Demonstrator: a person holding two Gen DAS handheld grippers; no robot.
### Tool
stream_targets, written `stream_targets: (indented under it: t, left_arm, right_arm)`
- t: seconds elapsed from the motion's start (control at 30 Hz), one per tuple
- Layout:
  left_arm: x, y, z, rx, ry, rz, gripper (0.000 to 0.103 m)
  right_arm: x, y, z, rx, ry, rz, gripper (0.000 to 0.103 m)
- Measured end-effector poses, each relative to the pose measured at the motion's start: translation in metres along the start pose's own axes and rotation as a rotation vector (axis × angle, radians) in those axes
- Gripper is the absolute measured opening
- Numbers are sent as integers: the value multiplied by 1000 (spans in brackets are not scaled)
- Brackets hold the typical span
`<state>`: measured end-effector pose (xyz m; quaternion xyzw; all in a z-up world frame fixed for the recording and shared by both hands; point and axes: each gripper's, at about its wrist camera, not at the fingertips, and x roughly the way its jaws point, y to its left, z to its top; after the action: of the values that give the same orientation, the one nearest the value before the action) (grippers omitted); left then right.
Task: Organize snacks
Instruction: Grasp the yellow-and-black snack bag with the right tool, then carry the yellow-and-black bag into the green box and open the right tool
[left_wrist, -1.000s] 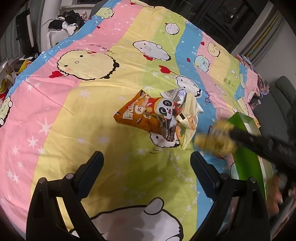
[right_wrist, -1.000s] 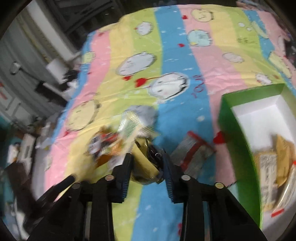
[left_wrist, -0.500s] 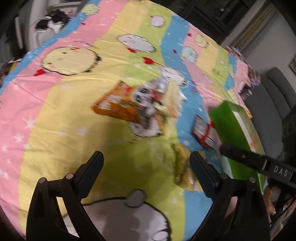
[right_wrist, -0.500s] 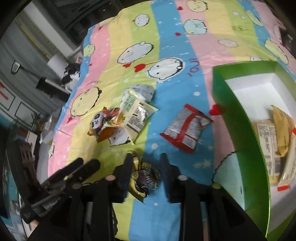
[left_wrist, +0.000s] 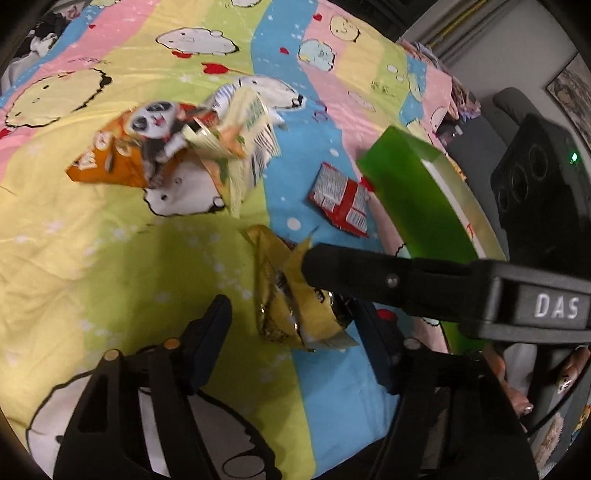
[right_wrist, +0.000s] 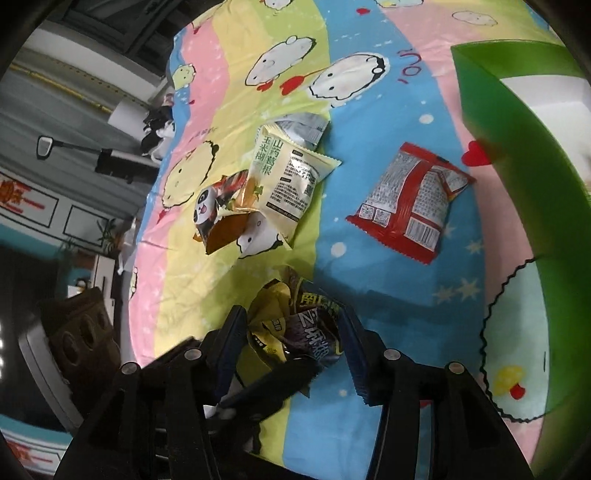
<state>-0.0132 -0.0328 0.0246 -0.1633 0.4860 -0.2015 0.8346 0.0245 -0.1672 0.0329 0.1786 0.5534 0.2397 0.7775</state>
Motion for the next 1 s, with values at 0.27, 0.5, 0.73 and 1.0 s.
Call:
stream_targets:
  t: [0.27, 0.5, 0.73, 1.0]
  left_arm:
    - [7, -4, -2, 17, -9, -24, 53]
    - [6, -2, -3, 18, -26, -28, 51]
    - [-5, -7, -1, 6, -50, -13, 47]
    - [-26, -42, 11, 92, -136, -3, 47]
  right_arm:
    - [7, -9, 1, 18, 0, 24, 56]
    - [14, -20, 3, 38, 7, 95, 60]
    - [4, -2, -3, -24, -25, 103, 57]
    - [-36, 13, -3, -78, -139, 109, 57]
